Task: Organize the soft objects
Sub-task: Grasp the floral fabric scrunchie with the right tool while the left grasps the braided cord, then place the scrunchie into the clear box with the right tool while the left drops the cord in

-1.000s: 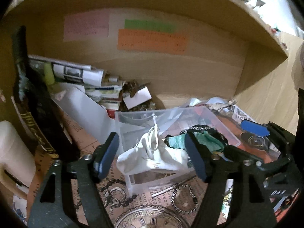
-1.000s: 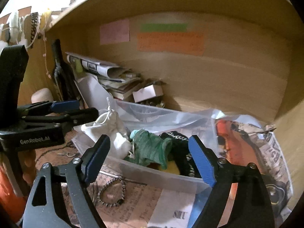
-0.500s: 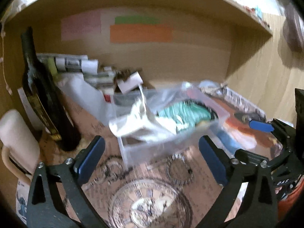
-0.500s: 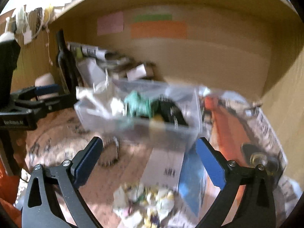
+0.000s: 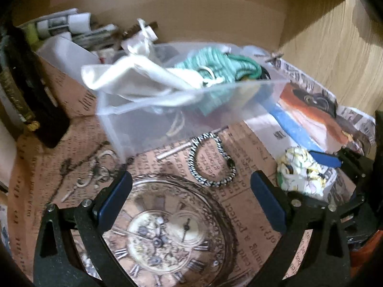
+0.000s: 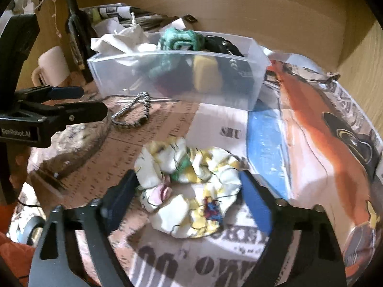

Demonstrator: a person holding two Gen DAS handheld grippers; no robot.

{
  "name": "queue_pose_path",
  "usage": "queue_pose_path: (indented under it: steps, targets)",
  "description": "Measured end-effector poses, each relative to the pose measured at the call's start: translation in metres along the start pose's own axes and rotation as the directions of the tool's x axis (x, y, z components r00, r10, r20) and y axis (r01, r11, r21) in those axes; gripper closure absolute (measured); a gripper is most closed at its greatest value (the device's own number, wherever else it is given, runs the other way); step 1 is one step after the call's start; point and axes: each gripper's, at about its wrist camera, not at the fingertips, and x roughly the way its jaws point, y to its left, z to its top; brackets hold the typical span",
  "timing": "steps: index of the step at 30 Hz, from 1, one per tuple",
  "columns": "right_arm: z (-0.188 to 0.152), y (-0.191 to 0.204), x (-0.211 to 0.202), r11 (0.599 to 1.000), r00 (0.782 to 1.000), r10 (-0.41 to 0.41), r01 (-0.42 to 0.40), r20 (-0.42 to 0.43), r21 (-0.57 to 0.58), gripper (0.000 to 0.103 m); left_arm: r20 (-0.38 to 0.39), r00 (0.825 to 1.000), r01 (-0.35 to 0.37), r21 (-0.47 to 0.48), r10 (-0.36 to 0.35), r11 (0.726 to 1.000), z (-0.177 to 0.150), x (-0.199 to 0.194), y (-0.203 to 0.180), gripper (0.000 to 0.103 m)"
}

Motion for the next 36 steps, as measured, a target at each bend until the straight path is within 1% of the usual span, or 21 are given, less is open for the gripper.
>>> queue_pose_path:
  steps: [1, 2, 3, 5, 6, 7, 8, 10, 11, 13, 15, 16, 18, 19, 21, 23, 26, 31, 36]
  targets:
    - [-0.001, 0.001, -0.001, 1.0, 1.0, -0.007, 0.007, 0.004, -0.003, 0.03, -0.016, 1.0, 0.001, 0.008, -0.001, 1.0, 0.001, 0.005, -0.003, 0.003]
    - [-0.001, 0.0, -0.002, 1.0, 1.0, -0.016, 0.016, 0.009, -0.005, 0.038, -0.025, 1.0, 0.002, 0.012, -0.002, 1.0, 0.003, 0.009, -0.005, 0.003]
    - [-0.002, 0.0, -0.002, 1.0, 1.0, -0.021, 0.021, 0.012, -0.005, 0.042, -0.038, 0.999, 0.002, 0.018, -0.001, 1.0, 0.005, 0.014, -0.008, 0.003]
    - [-0.002, -0.002, -0.004, 1.0, 0.999, -0.029, 0.029, 0.019, 0.001, 0.057, -0.054, 0.999, 0.008, 0.022, -0.006, 1.0, 0.006, 0.022, -0.011, 0.003]
    - [-0.002, -0.004, -0.005, 0.999, 0.999, -0.033, 0.033, 0.022, 0.007, 0.061, -0.06, 0.998, 0.01, 0.026, -0.008, 1.0, 0.008, 0.026, -0.013, 0.003]
    - [-0.002, -0.005, -0.006, 0.999, 0.999, -0.036, 0.036, 0.025, 0.012, 0.068, -0.064, 0.998, 0.008, 0.03, -0.006, 1.0, 0.009, 0.029, -0.016, 0.003]
    - [-0.003, -0.008, -0.007, 0.999, 0.999, -0.037, 0.036, 0.027, 0.023, 0.073, -0.069, 0.998, 0.007, 0.033, -0.005, 0.999, 0.01, 0.033, -0.017, 0.004]
    - [-0.003, -0.014, -0.008, 0.999, 0.999, -0.033, 0.032, 0.036, 0.039, 0.077, -0.089, 0.996, 0.009, 0.039, -0.005, 0.999, 0.012, 0.04, -0.02, 0.015]
    - [-0.003, -0.014, -0.009, 0.998, 0.999, -0.034, 0.033, 0.041, 0.045, 0.078, -0.103, 0.995, 0.014, 0.04, -0.01, 0.999, 0.013, 0.044, -0.021, 0.022]
    - [-0.002, -0.016, -0.011, 0.998, 0.998, -0.042, 0.039, 0.055, 0.05, 0.08, -0.097, 0.995, 0.013, 0.028, -0.01, 1.0, 0.015, 0.047, -0.02, 0.027]
    - [0.0, -0.02, -0.016, 0.998, 0.996, -0.041, 0.036, 0.074, 0.061, 0.08, -0.094, 0.995, 0.012, 0.02, -0.01, 1.0, 0.018, 0.047, -0.018, 0.041]
    - [0.001, -0.021, -0.017, 0.997, 0.996, -0.04, 0.035, 0.084, 0.064, 0.08, -0.092, 0.996, 0.014, 0.018, -0.012, 1.0, 0.018, 0.046, -0.017, 0.045]
    - [0.005, -0.024, -0.021, 0.997, 0.994, -0.04, 0.033, 0.105, 0.068, 0.081, -0.088, 0.996, 0.014, 0.023, -0.012, 1.0, 0.019, 0.045, -0.016, 0.06]
    - [0.007, -0.025, -0.023, 0.997, 0.993, -0.04, 0.032, 0.114, 0.069, 0.081, -0.089, 0.996, 0.017, 0.026, -0.015, 1.0, 0.019, 0.044, -0.016, 0.063]
    - [0.011, -0.026, -0.026, 0.997, 0.99, -0.039, 0.03, 0.132, 0.07, 0.081, -0.094, 0.995, 0.034, 0.031, -0.031, 0.999, 0.018, 0.039, -0.017, 0.074]
    - [0.017, -0.027, -0.029, 0.997, 0.988, -0.038, 0.028, 0.152, 0.069, 0.081, -0.088, 0.995, 0.043, 0.033, -0.04, 0.999, 0.018, 0.035, -0.019, 0.075]
    - [0.025, -0.028, -0.033, 0.997, 0.982, -0.036, 0.024, 0.183, 0.068, 0.081, -0.056, 0.997, 0.045, 0.035, -0.043, 0.998, 0.02, 0.022, -0.021, 0.075]
    - [0.04, -0.028, -0.041, 0.998, 0.971, -0.034, 0.019, 0.237, 0.064, 0.081, 0.026, 0.999, 0.043, 0.038, -0.044, 0.998, 0.03, -0.006, -0.021, 0.075]
    - [0.056, -0.027, -0.052, 0.998, 0.954, -0.029, 0.012, 0.297, 0.056, 0.081, 0.112, 0.993, 0.043, 0.031, -0.046, 0.999, 0.046, -0.032, -0.022, 0.075]
